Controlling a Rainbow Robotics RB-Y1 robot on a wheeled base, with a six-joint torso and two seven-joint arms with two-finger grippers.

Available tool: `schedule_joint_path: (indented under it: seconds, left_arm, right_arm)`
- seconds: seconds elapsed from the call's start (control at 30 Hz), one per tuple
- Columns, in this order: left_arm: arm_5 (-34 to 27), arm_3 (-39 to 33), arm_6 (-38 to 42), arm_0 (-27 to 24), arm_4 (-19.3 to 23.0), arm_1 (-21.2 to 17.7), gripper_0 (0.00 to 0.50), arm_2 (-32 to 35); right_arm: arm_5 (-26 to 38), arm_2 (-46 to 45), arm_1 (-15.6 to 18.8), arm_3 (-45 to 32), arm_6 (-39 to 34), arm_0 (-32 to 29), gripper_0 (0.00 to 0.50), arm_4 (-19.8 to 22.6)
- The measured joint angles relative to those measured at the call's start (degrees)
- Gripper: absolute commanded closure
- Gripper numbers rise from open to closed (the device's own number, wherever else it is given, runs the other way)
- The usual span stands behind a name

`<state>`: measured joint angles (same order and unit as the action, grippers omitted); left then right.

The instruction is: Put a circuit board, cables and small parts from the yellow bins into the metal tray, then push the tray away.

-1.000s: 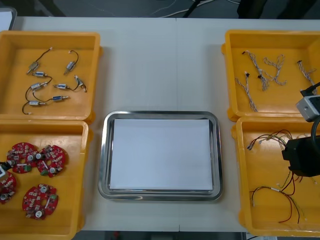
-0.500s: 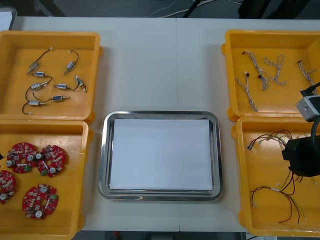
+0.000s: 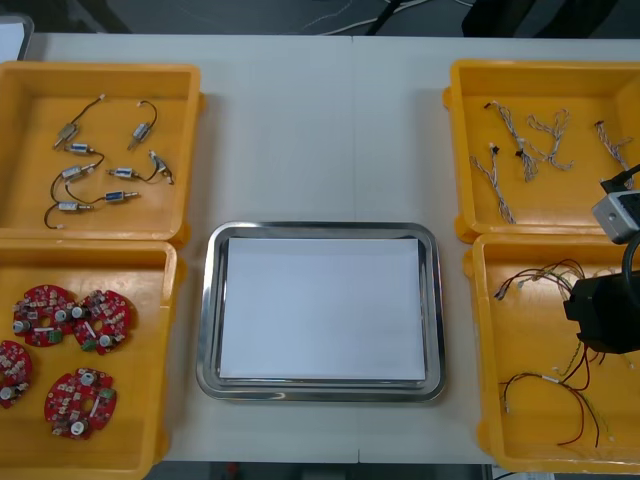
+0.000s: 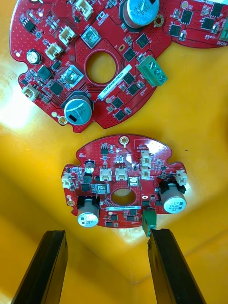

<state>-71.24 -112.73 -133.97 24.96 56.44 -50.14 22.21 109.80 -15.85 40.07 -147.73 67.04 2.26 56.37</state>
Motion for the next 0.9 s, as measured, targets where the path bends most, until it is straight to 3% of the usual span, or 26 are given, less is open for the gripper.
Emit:
schedule_joint_path:
  seconds: [0.37,0.5,0.9]
  left_arm:
    - [1.44,-0.12,-0.01,2.49,1.43,0.00,0.003,0.03]
    - [3.51,-0.15,-0.01,4.03,1.48,0.00,0.049,-0.14]
    - [8.04,-0.11,-0.02,4.67,0.58,0.01,0.051,-4.31]
  right_arm:
    - [0.00,0.00,0.00,0.00,0.00,0.00,0.500,-0.01]
    - [0.00,0.00,0.00,0.00,0.00,0.00,0.500,-0.01]
    - [0.00,0.00,0.01,0.00,0.00,0.00,0.500,-0.02]
